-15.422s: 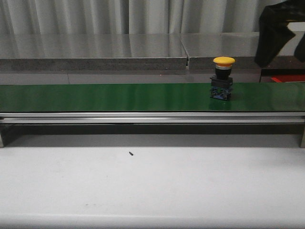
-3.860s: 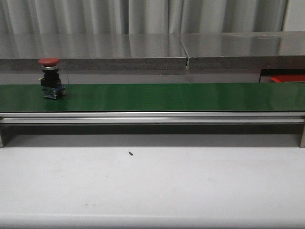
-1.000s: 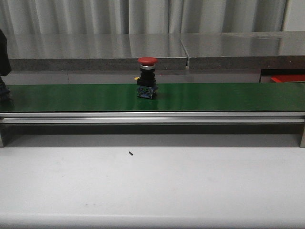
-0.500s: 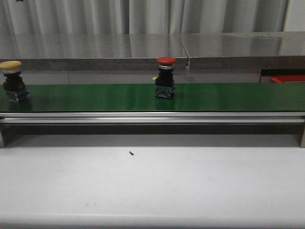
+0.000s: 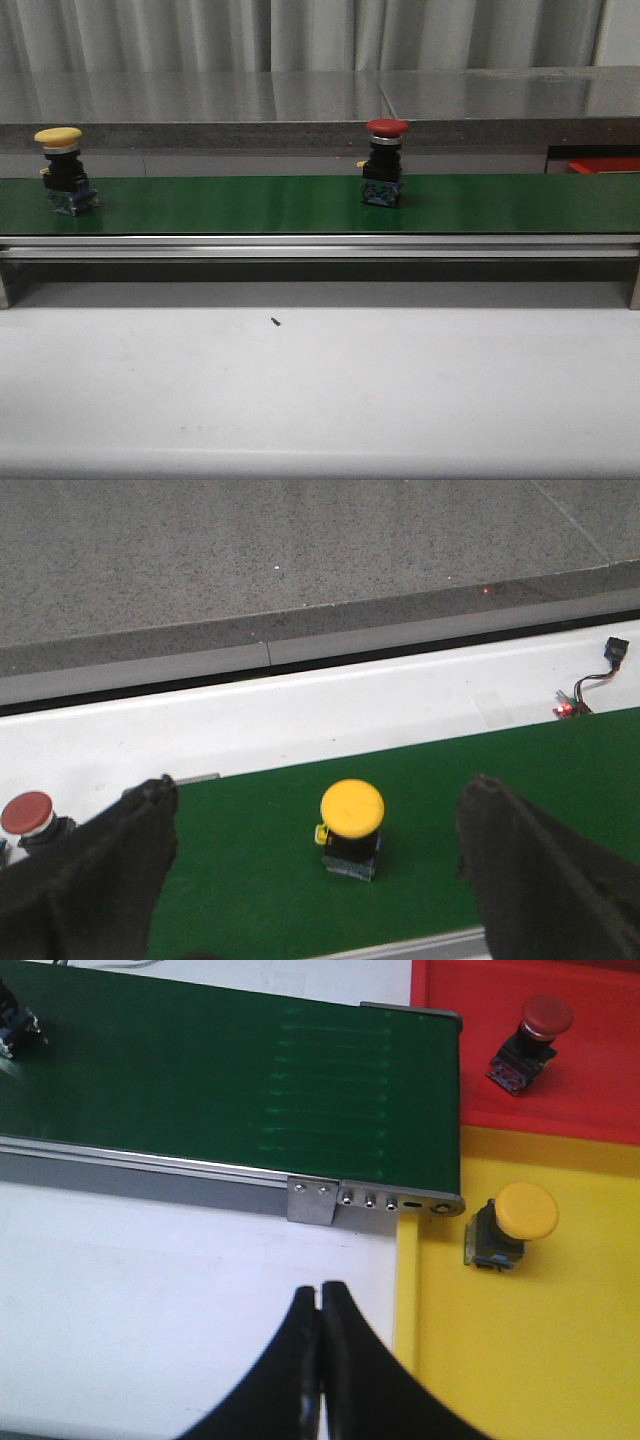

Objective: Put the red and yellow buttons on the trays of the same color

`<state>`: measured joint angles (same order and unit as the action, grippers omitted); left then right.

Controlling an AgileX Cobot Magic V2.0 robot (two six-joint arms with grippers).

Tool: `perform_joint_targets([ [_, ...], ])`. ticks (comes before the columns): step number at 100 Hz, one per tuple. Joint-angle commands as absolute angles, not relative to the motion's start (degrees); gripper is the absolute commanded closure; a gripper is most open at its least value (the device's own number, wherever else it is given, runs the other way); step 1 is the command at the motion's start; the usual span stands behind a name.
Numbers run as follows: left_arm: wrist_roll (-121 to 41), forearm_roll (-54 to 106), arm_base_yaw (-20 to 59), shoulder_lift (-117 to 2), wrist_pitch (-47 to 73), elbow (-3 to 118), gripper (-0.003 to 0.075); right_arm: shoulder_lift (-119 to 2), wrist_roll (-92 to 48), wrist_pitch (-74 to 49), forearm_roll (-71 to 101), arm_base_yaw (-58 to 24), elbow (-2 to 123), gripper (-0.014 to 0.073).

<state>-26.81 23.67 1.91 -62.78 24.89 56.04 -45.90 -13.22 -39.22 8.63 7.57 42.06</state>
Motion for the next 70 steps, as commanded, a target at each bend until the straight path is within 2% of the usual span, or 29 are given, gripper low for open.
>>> perform_joint_targets([
  [1,-26.95,26.25,2.37,-56.34,19.28,52.44,0.0255,-45.47,-13.6,-35.4,8.53,7.65,43.49,0.066],
  [15,-26.95,27.36,2.37,-48.32,17.8,44.81,0.0399,-45.47,-13.6,-35.52,8.53,7.65,43.49,0.066],
  [38,-26.95,27.36,2.37,-38.42,16.75,37.23,0.0737,-45.47,-13.6,-35.39,8.58,7.65,43.49,0.066],
  [60,-26.95,27.36,2.37,-36.81,16.02,36.06,0.0739,-45.65,-13.6,-36.58,10.01,7.65,43.49,0.0648],
  [65,-26.95,27.36,2.37,-36.92,16.45,36.06,0.0739,-45.65,-13.6,-37.21,10.01,7.65,43.49,0.0603],
  [70,-26.95,27.36,2.37,-37.0,16.57,35.96,0.0739,-45.65,-13.6,-37.58,10.01,7.65,43.49,0.0503],
])
